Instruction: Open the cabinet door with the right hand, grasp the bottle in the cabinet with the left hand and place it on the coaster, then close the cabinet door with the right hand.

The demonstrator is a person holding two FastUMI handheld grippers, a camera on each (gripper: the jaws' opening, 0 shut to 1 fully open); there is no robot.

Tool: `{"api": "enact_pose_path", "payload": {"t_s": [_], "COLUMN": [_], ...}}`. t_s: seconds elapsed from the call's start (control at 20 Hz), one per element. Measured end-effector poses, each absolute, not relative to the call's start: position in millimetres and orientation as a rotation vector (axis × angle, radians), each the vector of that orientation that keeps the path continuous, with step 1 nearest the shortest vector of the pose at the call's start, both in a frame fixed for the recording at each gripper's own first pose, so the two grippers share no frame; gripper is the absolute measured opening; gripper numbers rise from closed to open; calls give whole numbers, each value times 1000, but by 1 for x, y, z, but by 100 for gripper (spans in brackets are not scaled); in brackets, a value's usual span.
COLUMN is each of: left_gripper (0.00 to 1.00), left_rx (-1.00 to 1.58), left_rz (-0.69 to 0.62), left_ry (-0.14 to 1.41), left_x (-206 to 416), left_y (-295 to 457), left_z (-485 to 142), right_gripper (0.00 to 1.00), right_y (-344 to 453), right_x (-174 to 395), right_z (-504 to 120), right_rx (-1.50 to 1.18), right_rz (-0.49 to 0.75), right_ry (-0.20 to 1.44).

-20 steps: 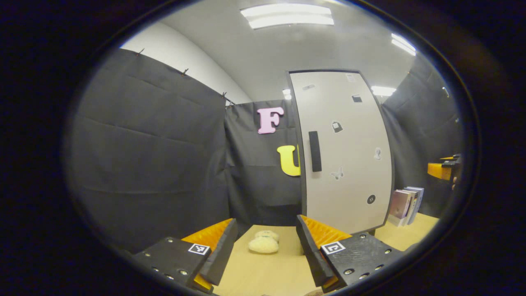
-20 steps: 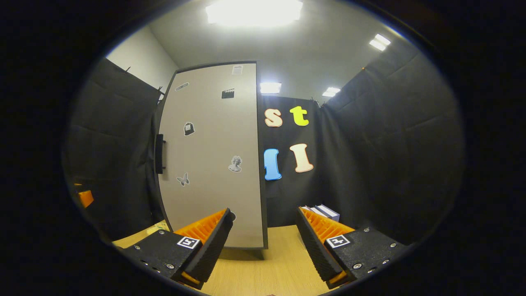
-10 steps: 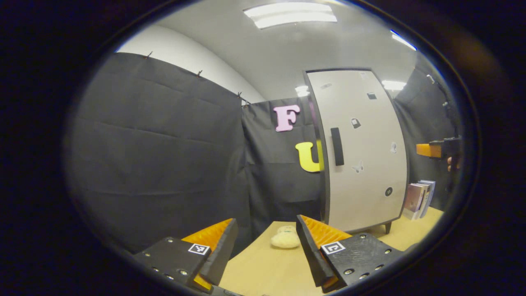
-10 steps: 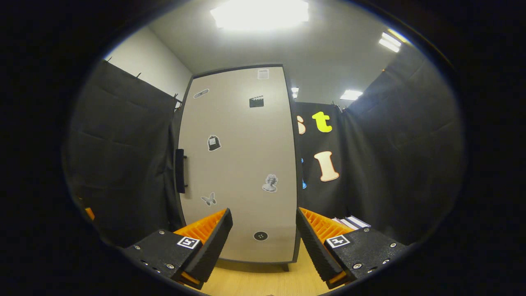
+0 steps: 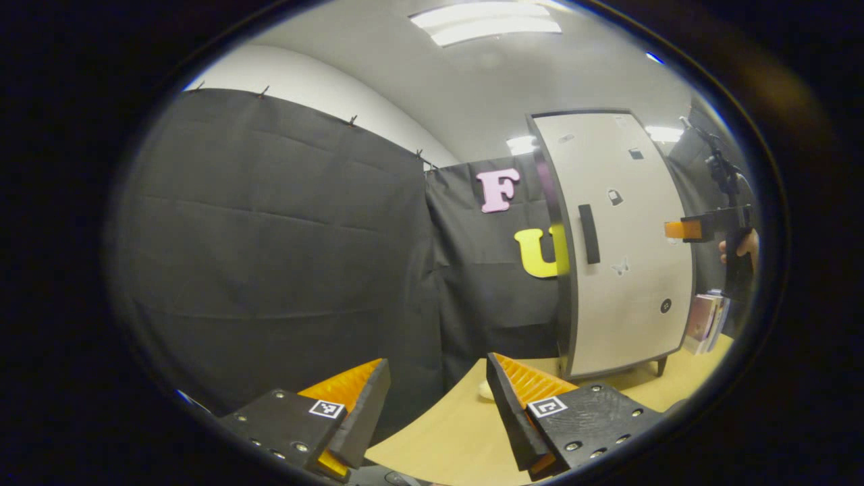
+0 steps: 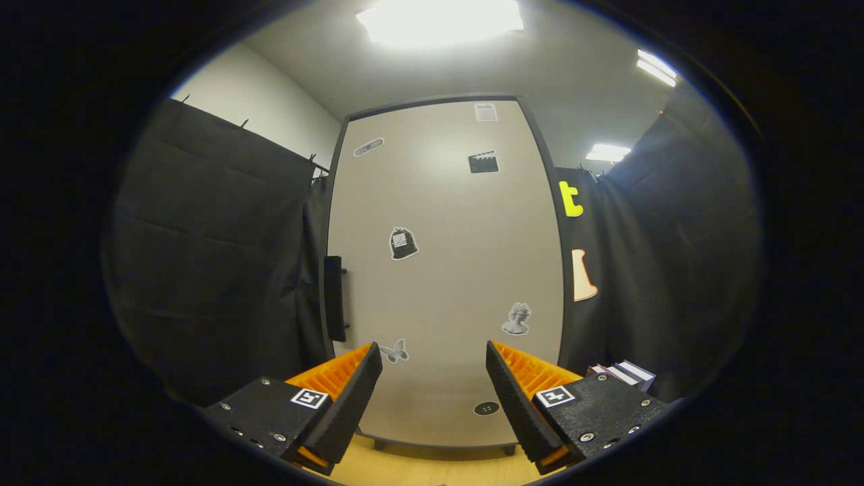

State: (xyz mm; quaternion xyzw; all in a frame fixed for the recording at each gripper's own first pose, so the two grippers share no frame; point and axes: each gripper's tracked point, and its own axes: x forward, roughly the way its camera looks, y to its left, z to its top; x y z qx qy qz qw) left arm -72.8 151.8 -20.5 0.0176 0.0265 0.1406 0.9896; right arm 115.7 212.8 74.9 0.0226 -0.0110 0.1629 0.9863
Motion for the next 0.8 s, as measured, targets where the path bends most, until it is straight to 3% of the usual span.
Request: {"api": "enact_pose_path", "payload": {"t_s": [0.1, 0.2, 0.25, 0.3, 0.35, 0.45, 0.5, 0.55, 0.6, 0.75, 0.8], "left_gripper": [83, 83, 87, 83, 87, 83, 87, 83, 87, 87, 83], "left_rx": [30, 29, 29, 29, 28, 26, 25, 26, 26, 15, 13], "left_rz": [306, 329, 340, 350, 361, 378, 386, 394, 401, 419, 425], "left_ry": [57, 61, 64, 66, 67, 72, 74, 75, 77, 85, 86], "left_x": [-78, -83, -86, -88, -90, -97, -98, -99, -101, -105, -107], "left_y": [164, 176, 181, 186, 191, 201, 207, 211, 215, 225, 228], "left_z": [-22, -24, -25, -27, -27, -30, -32, -32, -34, -40, -40], "right_gripper": [96, 96, 95, 96, 96, 96, 95, 95, 95, 95, 95], "right_y": [229, 244, 251, 260, 269, 286, 292, 299, 306, 327, 333], "right_x": [124, 132, 135, 137, 141, 147, 151, 156, 160, 170, 175], "right_z": [78, 81, 83, 85, 87, 91, 93, 95, 96, 99, 101], "right_rx": [46, 37, 37, 41, 50, 62, 57, 50, 43, 41, 40], "right_rz": [343, 355, 360, 370, 381, 404, 410, 414, 417, 431, 432], "right_ry": [-16, -18, -19, -20, -18, -10, -6, -4, -3, 3, 3]}}
